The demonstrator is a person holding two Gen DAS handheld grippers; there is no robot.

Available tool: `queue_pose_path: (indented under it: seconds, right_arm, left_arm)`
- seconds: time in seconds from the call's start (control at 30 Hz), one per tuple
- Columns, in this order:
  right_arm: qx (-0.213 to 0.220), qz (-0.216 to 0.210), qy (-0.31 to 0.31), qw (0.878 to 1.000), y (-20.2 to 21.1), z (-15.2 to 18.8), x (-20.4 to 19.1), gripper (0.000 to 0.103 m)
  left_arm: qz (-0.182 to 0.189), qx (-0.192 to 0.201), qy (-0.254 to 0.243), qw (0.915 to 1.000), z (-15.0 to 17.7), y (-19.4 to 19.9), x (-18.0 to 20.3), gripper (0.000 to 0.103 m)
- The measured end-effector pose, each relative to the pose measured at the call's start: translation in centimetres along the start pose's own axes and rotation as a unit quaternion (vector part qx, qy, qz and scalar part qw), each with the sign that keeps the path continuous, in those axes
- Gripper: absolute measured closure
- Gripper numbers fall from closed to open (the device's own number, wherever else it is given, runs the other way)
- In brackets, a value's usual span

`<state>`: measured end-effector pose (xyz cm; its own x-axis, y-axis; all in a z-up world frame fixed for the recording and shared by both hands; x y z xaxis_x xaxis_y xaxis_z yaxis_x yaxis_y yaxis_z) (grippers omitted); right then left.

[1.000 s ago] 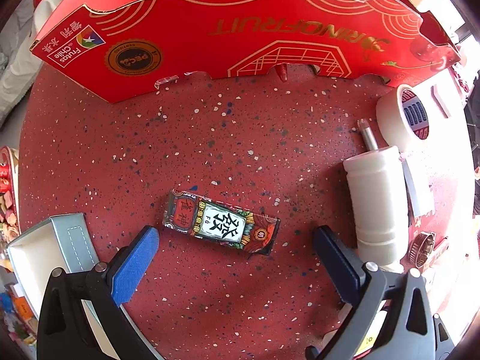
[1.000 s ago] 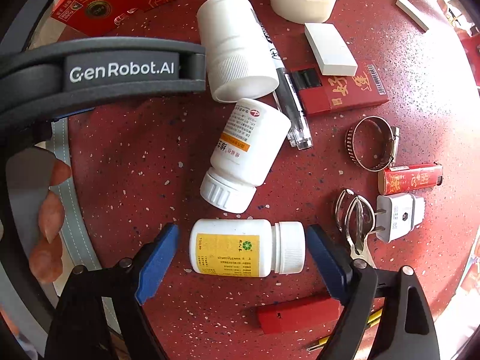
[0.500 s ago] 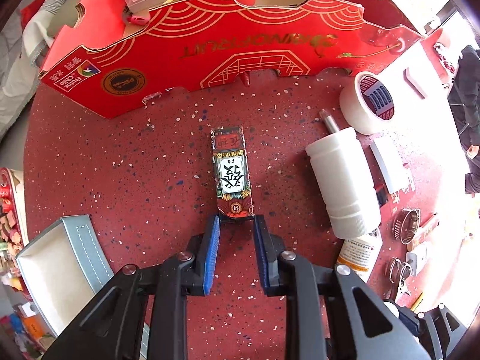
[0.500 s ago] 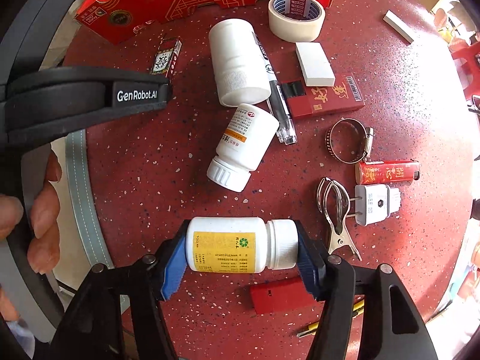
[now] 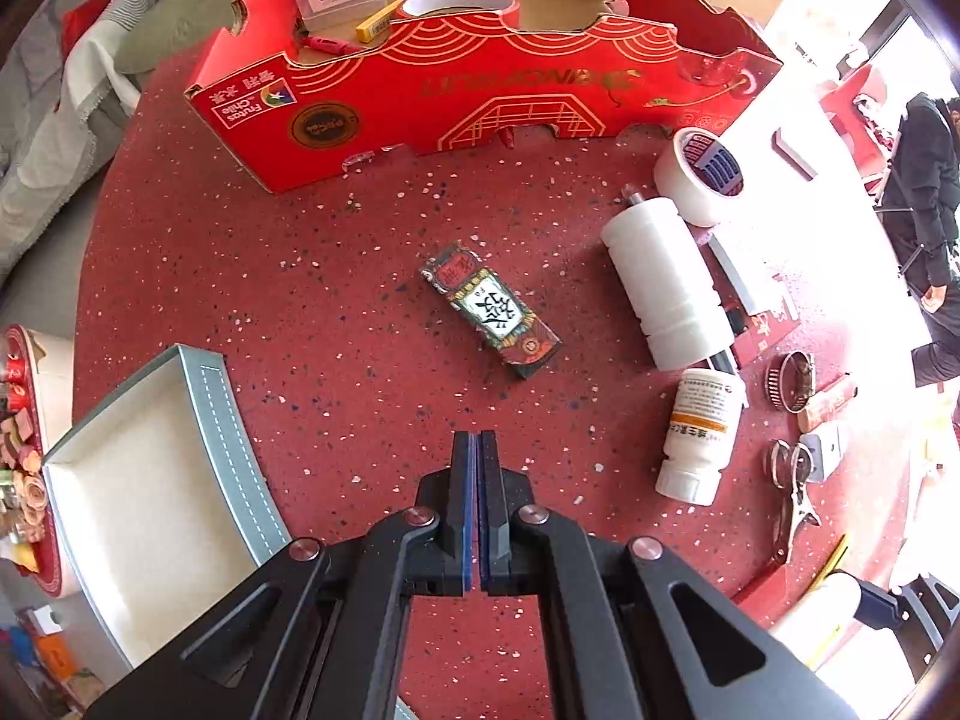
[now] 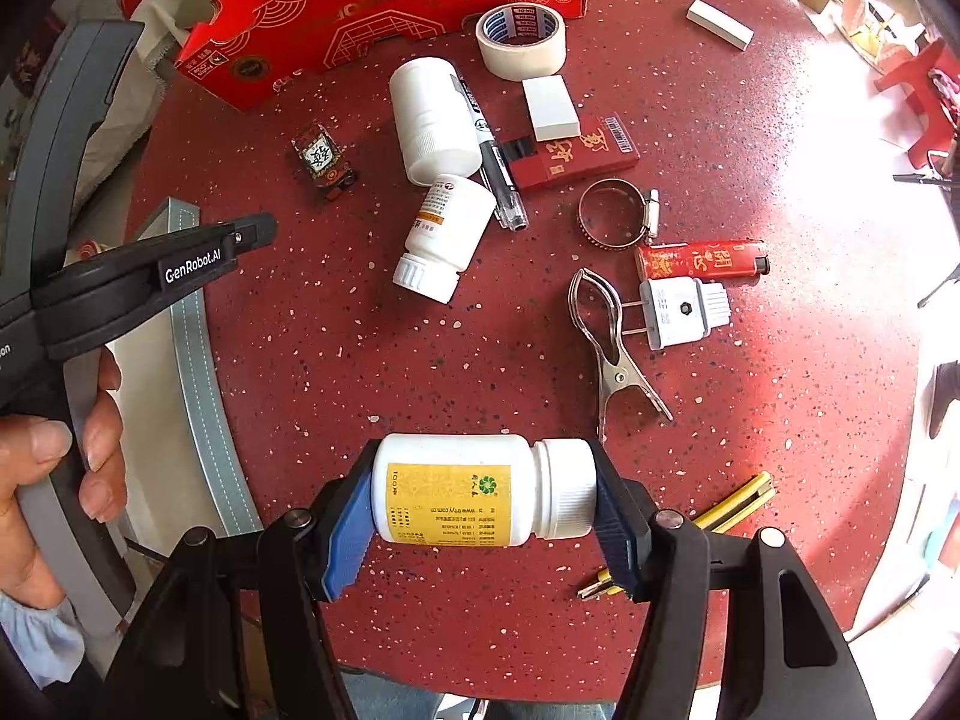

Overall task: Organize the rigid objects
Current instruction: 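Carry the snack packet and yellow-labelled bottle over the white tray with both grippers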

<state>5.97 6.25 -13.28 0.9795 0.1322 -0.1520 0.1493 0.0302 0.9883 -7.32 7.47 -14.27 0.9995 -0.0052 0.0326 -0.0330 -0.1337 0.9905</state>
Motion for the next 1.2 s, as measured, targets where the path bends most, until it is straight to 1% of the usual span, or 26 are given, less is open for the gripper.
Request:
queue_pose_path:
  seconds: [0.03,0.07,0.1,0.13,0.17,0.27,0.33,0.43,0.47,0.5,0.57,0.6,0.63,0.67,0.7,0.8,0.93,1.03,1.17,1.2]
  right_arm:
    - [0.000,-0.001,-0.005,1.000,0.0,0.1,0.5,0.038]
    - [0.000,-0.003,-0.011,1.000,-0.6,0.8,1.4,0.038]
    - [-0.001,-0.005,-0.015,1.000,-1.3,1.2,2.3,0.038]
    - [-0.001,-0.006,-0.019,1.000,-1.1,1.4,2.5,0.038]
    - [-0.001,-0.007,-0.022,1.000,-1.9,2.8,3.2,0.038]
    - [0.000,-0.010,-0.029,1.000,-1.5,3.5,3.7,0.038]
    - [-0.002,-0.012,-0.030,0.999,-1.1,3.7,4.1,0.038]
    - [0.000,-0.014,-0.034,0.999,-0.6,4.2,4.9,0.038]
    - [-0.002,-0.014,-0.035,0.999,-1.1,3.8,4.5,0.038]
    - [-0.002,-0.015,-0.036,0.999,-1.0,3.9,4.7,0.038]
    - [-0.002,-0.020,-0.039,0.999,-0.3,3.7,5.0,0.038]
    - [-0.002,-0.020,-0.039,0.999,0.2,3.7,5.2,0.038]
    - [-0.001,-0.020,-0.038,0.999,0.3,3.8,5.3,0.038]
    - [-0.003,-0.019,-0.034,0.999,0.2,3.4,5.1,0.038]
    - [-0.001,-0.017,-0.032,0.999,0.4,3.4,5.1,0.038]
    - [0.007,-0.017,-0.025,1.000,1.5,3.0,5.2,0.038]
    - [0.021,-0.017,-0.023,0.999,2.8,2.8,5.4,0.038]
    - [0.025,-0.015,-0.015,0.999,3.5,2.9,5.3,0.038]
    - [0.024,-0.012,-0.013,1.000,3.6,3.3,5.2,0.038]
    - [0.023,-0.010,-0.013,1.000,3.6,3.4,5.2,0.038]
  left_arm:
    - [0.001,-0.003,0.003,1.0000,-0.1,-0.2,-0.1,0.080]
    - [0.003,-0.005,0.011,0.9999,-0.4,-0.4,-0.4,0.065]
    - [0.004,-0.004,0.025,0.9997,-1.8,-0.2,-1.5,0.036]
    - [0.000,0.006,0.044,0.9990,-2.3,-0.1,-1.8,0.027]
    - [-0.002,0.012,0.064,0.9979,-3.0,-0.1,-2.1,0.026]
    - [0.011,-0.006,0.129,0.9916,-4.5,-1.1,-2.4,0.026]
    - [0.001,-0.011,0.155,0.9879,-5.3,-2.0,-2.4,0.026]
    - [-0.028,-0.027,0.149,0.9881,-5.8,-3.9,-1.5,0.026]
    - [-0.036,-0.034,0.143,0.9884,-5.6,-4.5,-1.0,0.026]
    - [-0.041,-0.020,0.146,0.9882,-5.7,-4.5,-0.8,0.023]
    - [-0.053,-0.015,0.145,0.9879,-5.9,-4.7,0.2,0.025]
    - [-0.047,-0.014,0.142,0.9886,-6.0,-4.8,0.9,0.035]
    - [-0.024,-0.012,0.137,0.9903,-6.0,-4.8,1.7,0.061]
    - [-0.019,-0.015,0.127,0.9917,-6.1,-5.0,2.6,0.071]
    - [-0.019,-0.020,0.115,0.9929,-6.0,-5.1,3.2,0.077]
    - [0.006,-0.034,0.105,0.9939,-5.3,-5.4,4.3,0.077]
    - [0.034,-0.015,0.097,0.9946,-3.3,-3.5,4.9,0.078]
    - [0.041,-0.004,0.069,0.9968,-1.5,-2.0,5.8,0.078]
    - [0.051,-0.001,0.046,0.9976,1.5,-0.2,7.2,0.078]
    - [0.054,0.000,0.043,0.9976,0.9,0.6,7.0,0.078]
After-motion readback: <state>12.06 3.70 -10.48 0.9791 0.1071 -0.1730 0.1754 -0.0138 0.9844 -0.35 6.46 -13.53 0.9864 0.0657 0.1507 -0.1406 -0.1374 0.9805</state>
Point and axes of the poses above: each gripper's, at about its wrist camera, not at the fingertips, and y roughly against the way its jaws point, x to its right, z to its underside, the point moved 6 cm from there along -y, roughly the way its jaws point, and after that the axes turned 3 degrees about z, right-handed, at the moved point
